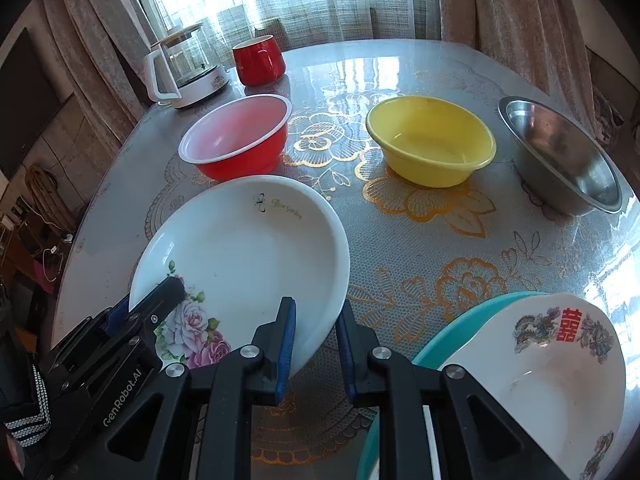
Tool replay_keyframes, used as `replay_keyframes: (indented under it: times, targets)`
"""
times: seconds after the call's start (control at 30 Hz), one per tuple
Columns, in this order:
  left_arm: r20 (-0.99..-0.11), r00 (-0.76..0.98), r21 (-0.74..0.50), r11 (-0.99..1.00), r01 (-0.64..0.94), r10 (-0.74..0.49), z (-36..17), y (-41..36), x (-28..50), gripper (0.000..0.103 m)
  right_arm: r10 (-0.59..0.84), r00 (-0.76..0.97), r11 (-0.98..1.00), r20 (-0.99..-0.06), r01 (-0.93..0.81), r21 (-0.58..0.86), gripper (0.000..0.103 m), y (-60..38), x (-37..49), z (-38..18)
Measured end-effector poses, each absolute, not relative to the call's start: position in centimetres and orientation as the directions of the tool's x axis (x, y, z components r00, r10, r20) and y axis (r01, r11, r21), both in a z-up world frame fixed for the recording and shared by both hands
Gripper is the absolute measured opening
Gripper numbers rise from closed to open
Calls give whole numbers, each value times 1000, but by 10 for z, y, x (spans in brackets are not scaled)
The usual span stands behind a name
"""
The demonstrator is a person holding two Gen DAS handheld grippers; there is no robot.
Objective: Organize plates and bowls
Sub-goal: 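Grasp the rose-pattern bowl rim with the left tool and lift it, then carry the rose-pattern bowl over the stacked plates and lower it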
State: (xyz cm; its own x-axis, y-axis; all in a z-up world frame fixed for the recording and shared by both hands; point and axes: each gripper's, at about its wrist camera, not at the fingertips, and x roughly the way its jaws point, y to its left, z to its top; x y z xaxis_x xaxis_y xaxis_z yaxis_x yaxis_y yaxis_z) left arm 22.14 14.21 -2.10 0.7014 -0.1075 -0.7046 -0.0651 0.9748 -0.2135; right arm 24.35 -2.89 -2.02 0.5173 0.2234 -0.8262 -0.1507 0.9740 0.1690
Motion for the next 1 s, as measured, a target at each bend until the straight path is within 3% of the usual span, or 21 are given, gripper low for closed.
replay_keyframes:
  times: [0.6,1.0]
  targets:
    - [-658,747,-186,982,-33,-99,-12,132,213,26,244,545,970,-803,-129,207,20,-38,232,-7]
    - [-578,790,-229,970,82,-203,6,107,191,26,227,611,972,-758,-99,211,21,-66,197,17]
